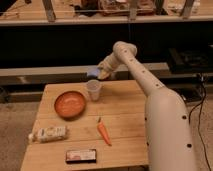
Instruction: Place the white sponge in the ceramic cup
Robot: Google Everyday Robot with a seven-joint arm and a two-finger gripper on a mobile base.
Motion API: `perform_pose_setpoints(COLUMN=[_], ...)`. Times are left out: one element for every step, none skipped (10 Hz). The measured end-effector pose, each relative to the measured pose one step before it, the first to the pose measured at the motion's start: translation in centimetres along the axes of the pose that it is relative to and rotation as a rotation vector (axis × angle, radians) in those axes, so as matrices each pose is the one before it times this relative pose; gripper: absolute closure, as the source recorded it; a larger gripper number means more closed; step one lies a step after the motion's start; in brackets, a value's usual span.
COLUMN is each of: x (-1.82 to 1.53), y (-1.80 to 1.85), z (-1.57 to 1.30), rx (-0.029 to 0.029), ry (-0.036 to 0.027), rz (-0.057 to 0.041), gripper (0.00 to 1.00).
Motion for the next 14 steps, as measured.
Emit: perform_pose_setpoints(x=[0.079, 0.007, -0.017, -0.081, -0.051, 0.276, 0.057, 0.052, -0.196, -0.121, 0.126, 0.16, 0.085, 0.004], y=[0.084, 0.086, 0.192, 0.24, 0.131, -0.136, -0.119, -0.131, 0.048, -0.001, -0.034, -0.053, -0.028, -0.045], z=[0.089, 0.035, 0.078, -0.024, 0.043, -0.085, 0.037, 0.038, 0.116, -0.012, -0.054, -0.061, -0.002, 0.03], rx=[-0.00231, -0.00278, -0.00439, -0.00234, -0.00198, 0.00198, -0.00028, -0.00009, -0.00216, 0.0, 0.00076, 0.00063, -0.00047, -0.00063], ry=[0.00096, 0.00137, 0.00367, 0.00247, 0.0015, 0.00136, 0.0001, 0.00059, -0.00029, 0.00023, 0.00095, 0.00049, 0.00085, 0.00007], rz=[-0.00048, -0.00214, -0.00396, -0.0012, -0.00091, 0.00282, -0.00144, -0.00156, -0.00341, -0.00247, 0.00185, 0.00212, -0.00028, -0.00092], gripper=[0.69, 0.74, 0.8, 0.87, 0.96, 0.99, 0.96, 0.87, 0.77, 0.67, 0.56, 0.47, 0.37, 0.31])
